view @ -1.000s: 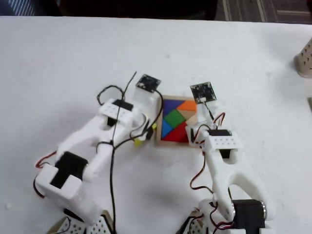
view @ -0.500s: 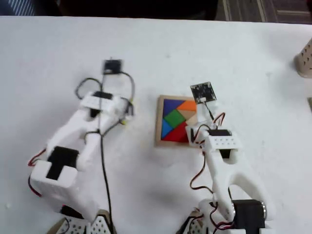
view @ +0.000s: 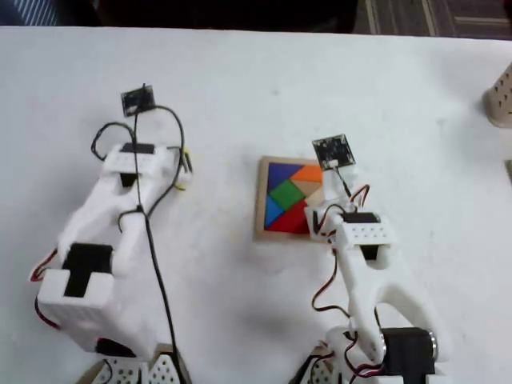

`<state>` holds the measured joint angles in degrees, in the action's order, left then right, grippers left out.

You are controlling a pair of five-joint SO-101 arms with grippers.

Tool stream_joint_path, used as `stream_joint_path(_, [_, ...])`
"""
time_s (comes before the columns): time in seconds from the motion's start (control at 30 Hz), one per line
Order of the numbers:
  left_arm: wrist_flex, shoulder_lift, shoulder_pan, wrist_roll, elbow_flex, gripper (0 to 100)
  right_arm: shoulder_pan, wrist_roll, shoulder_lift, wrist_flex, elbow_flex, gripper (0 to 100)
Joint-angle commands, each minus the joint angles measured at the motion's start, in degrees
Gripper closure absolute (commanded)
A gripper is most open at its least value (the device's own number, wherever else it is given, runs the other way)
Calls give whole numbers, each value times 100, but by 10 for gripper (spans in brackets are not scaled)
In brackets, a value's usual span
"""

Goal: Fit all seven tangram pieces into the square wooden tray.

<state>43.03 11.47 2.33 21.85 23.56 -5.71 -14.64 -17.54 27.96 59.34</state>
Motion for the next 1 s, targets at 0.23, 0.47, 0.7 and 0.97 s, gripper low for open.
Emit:
stream_joint_path(0.23, [-53, -163, 48, 747, -378, 649, -145, -79, -242, -4, -35, 981])
stream_joint_path(0.47, [967, 716, 497, 1204, -1591, 579, -171, -79, -233, -4, -35, 981])
stream_joint_path(0.7, [1749, 1727, 611, 1354, -2655, 579, -251, -79, -233, -4, -35, 981])
stream_joint_path(0.97, [2057, 1877, 198, 1073, -2875, 579, -251, -79, -233, -13, -35, 981])
